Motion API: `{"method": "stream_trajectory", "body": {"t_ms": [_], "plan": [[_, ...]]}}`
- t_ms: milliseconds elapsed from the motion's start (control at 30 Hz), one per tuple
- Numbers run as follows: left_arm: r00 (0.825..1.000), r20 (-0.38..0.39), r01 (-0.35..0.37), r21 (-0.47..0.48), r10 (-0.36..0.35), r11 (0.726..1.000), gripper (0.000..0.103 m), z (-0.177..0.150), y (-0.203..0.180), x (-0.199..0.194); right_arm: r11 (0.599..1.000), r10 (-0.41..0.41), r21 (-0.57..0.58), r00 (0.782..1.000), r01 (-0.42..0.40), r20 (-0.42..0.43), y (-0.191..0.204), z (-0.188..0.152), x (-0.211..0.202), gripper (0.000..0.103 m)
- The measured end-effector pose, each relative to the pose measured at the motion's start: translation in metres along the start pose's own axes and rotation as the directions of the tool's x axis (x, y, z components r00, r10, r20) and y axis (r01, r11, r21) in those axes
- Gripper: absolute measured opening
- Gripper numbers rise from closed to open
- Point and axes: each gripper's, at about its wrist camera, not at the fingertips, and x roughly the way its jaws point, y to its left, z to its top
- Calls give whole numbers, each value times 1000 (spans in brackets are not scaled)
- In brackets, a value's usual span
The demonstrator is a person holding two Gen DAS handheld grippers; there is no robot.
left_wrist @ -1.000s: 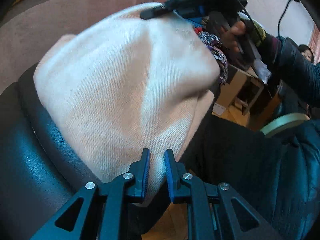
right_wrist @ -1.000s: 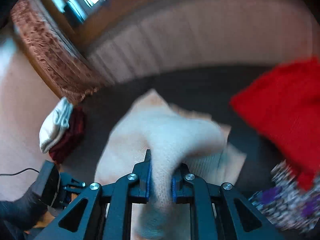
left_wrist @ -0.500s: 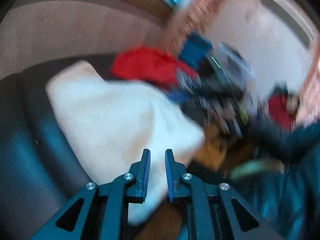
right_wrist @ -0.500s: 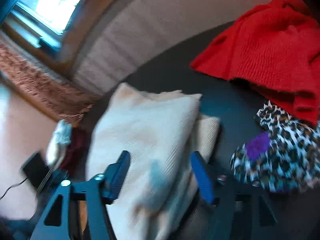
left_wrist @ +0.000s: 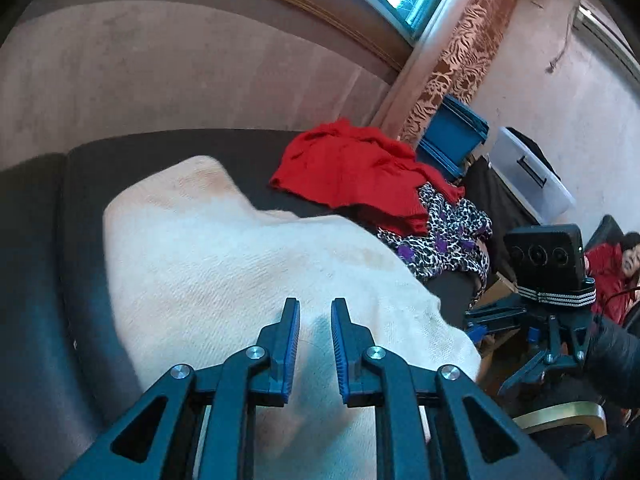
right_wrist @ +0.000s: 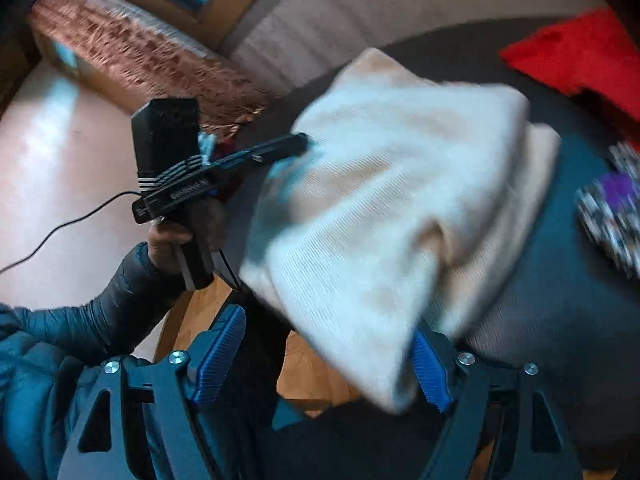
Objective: Fold clothes
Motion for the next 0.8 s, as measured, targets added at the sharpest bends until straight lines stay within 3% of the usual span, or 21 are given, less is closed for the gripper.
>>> {"method": "stream_trajectory", "body": {"t_ms": [67,100,133,233,333,400,433,600,700,767,800], "plan": [[1000,-8,-10,24,10,1000,17,3,-5,5,999,13,-30,998,-14,-55,2,3,12,64],[1000,-11,-19,33,19,999,17,6,-6,9,999,18,-45,996,-22,-83,3,4,18,33],[999,-14,-28,41,28,999,17,9,-7,13,998,23,-59,994,-30,-111,4,6,25,12],[994,-81,-71,64,77,995,19,13,-5,32,987,69,-131,975,-98,-210,23,5,25,11],[989,-119,-83,87,94,993,19,7,-3,46,976,82,-176,969,-125,-232,34,3,6,11],[990,-110,-86,80,94,993,18,7,-3,47,984,70,-145,974,-103,-218,28,-3,4,10],[990,-110,-85,78,93,993,18,7,-3,48,987,64,-130,976,-92,-210,25,-5,3,5],[992,-79,-87,110,96,990,19,-1,-8,36,998,30,-50,984,-39,-176,9,-20,-2,6],[995,-42,-86,108,91,990,19,-6,-11,22,1000,8,-1,988,-8,-156,-1,-28,-5,13],[995,-20,-91,124,94,988,20,-12,-16,13,999,-7,32,990,12,-143,-7,-34,-7,28],[995,-10,-97,141,99,985,20,-16,-20,8,999,-14,45,991,20,-129,-9,-36,-10,45]]}}
